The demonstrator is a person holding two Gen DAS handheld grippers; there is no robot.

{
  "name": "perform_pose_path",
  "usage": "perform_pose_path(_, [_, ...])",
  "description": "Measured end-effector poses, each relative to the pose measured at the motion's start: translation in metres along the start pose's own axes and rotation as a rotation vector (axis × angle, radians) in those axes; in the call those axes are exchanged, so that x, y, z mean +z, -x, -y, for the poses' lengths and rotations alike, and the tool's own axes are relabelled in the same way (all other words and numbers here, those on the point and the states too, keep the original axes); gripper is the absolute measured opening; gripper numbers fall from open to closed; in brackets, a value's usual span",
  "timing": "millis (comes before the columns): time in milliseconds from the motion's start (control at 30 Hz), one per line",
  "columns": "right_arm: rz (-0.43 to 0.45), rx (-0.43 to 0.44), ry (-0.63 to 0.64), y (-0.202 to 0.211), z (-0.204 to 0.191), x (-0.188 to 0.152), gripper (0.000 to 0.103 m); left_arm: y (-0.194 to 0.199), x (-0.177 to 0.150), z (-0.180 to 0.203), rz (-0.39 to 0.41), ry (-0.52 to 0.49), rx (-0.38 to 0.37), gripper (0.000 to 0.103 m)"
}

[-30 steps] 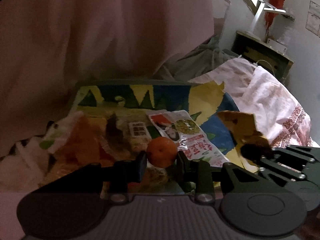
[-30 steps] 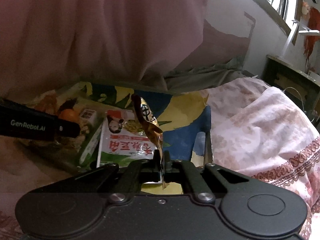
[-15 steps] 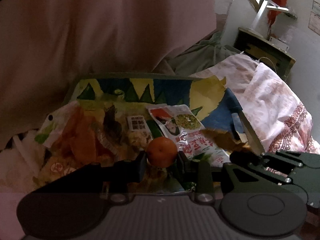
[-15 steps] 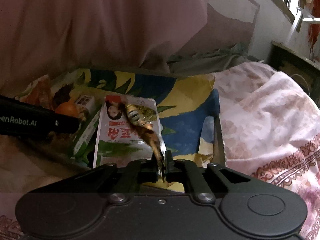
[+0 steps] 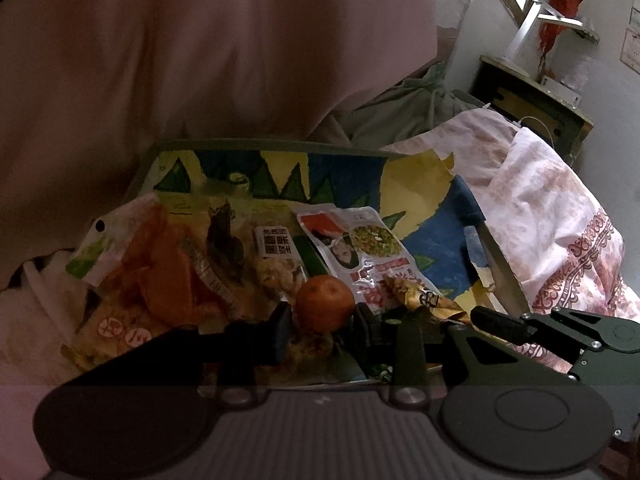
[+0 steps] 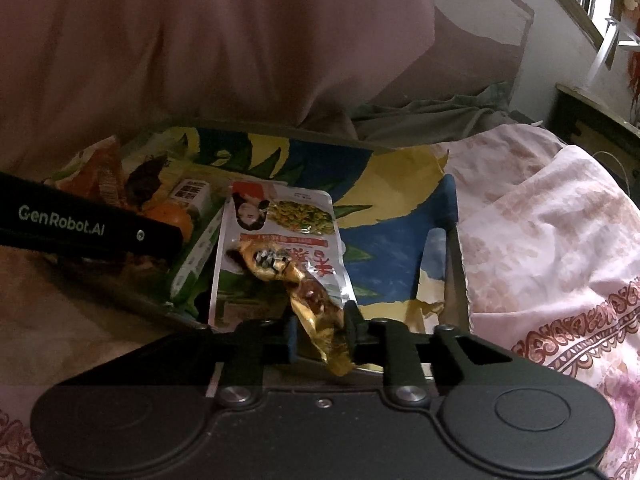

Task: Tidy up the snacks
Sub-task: 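Lower orange and gold wrapper into the tray box and open both tools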

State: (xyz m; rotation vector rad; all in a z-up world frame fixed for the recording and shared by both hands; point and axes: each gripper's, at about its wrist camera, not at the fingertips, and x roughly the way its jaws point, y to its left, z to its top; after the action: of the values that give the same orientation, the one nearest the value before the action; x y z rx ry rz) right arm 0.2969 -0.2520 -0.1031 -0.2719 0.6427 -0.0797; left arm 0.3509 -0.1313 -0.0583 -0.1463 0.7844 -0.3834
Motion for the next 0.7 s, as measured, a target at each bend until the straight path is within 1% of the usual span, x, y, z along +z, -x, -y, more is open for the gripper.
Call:
perform_pose_path(133, [0.0,0.005,-0.011,0.002,0.002,0.0,0.034,0.0,0.0,-0.002,-0.003,0.013,-0.009,0.043])
perform_pose_path(300, [0.004,0.007,-0.018,0.007,0.004,0.001,0.044,0.004,0.0,-0.003,-0.003,0.031,-0.025,0.052])
perform_pose_path(467, [0.02,0.005,-0.035,0.017,0.006,0.002,0.054,0.008,0.001,-0.006,-0.002,0.057,-0.032,0.057])
perform_pose_path(633, [0.04,0.001,-0.051,0.028,0.007,0.004,0.059,0.015,0.003,-0.009,0.001,0.08,-0.035,0.061])
perform_pose_path(700, [0.047,-0.001,-0.06,0.033,0.008,0.004,0.061,0.02,0.003,-0.009,0.012,0.079,-0.027,0.065])
